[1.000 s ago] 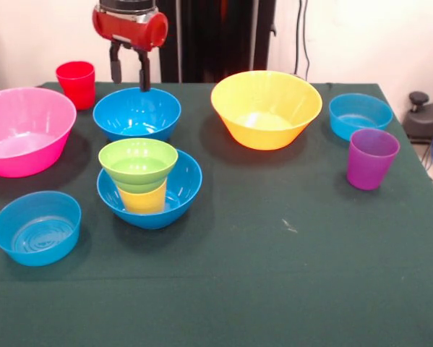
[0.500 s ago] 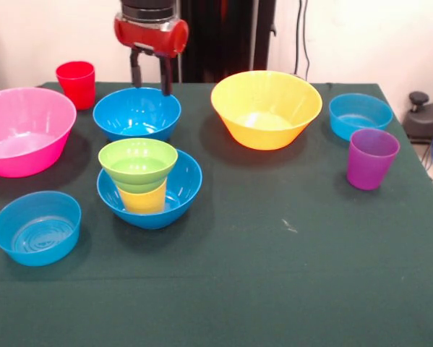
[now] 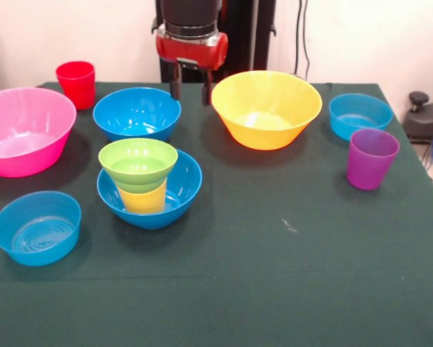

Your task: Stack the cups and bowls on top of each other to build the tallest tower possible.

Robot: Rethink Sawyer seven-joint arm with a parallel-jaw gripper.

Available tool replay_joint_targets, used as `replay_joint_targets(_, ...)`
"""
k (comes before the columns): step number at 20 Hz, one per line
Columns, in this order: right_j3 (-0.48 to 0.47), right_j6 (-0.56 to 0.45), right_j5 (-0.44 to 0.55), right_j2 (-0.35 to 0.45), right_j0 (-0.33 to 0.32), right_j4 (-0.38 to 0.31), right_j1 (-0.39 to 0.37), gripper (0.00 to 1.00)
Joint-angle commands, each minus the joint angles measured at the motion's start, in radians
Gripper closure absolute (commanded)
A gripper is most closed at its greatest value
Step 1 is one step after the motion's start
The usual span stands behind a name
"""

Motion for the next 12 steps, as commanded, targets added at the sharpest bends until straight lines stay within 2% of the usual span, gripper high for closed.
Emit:
replay_joint_targets(1, 0.009, 0.021, -0.07, 0.012, 0.015, -0.082, 0.087, 0.0)
replay_joint_targets(5, -0.011, 0.02, -0.095, -0.001, 0.013, -0.1, 0.122, 0.0)
replay_joint_targets(12, 0.005, -0.021, -0.041, 0.029, -0.034, -0.098, 0.073, 0.0)
